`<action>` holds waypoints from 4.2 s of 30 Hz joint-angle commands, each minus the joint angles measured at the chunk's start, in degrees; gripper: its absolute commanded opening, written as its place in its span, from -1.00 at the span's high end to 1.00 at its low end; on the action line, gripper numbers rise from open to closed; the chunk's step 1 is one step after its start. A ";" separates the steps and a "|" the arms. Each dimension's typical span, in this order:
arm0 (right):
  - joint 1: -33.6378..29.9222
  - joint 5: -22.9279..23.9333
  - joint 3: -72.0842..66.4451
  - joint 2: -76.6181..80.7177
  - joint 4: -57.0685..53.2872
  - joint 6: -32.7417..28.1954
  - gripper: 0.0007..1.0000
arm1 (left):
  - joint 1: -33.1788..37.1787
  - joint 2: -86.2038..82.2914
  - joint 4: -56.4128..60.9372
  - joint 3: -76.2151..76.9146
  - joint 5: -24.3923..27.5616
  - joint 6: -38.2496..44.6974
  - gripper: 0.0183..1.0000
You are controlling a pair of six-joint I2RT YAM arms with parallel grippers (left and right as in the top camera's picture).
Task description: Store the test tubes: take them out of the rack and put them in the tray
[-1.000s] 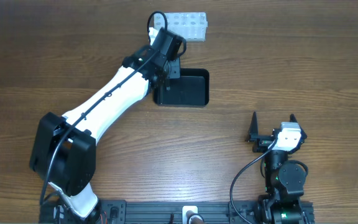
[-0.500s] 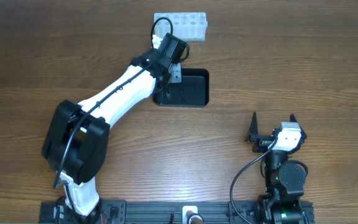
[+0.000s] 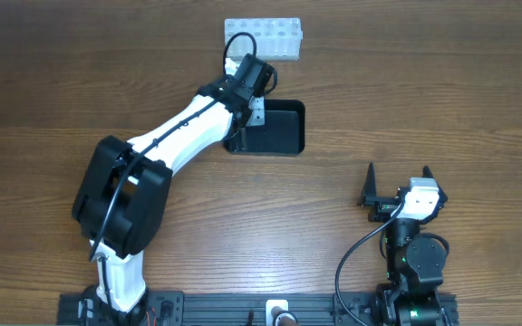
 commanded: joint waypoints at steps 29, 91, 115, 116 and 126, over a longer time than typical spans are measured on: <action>-0.07 0.55 -0.33 -0.42 -0.15 -0.46 -0.99 | 11.30 -47.08 26.12 -16.09 -0.85 23.61 -1.00; -0.07 0.55 -0.33 -0.42 -0.15 -0.46 -0.98 | 27.50 -115.80 25.83 -81.50 11.15 24.74 -1.00; -0.07 0.57 -0.33 -0.42 0.31 -0.46 -0.99 | 27.50 -115.80 25.83 -81.50 11.15 24.74 -1.00; -0.09 0.55 -0.33 -0.42 0.63 -0.44 -0.98 | 27.50 -115.80 25.86 -81.50 11.15 24.74 -1.00; -0.24 -0.76 -0.17 7.39 12.98 5.97 -0.99 | 27.52 -115.80 25.86 -81.50 11.15 24.74 -1.00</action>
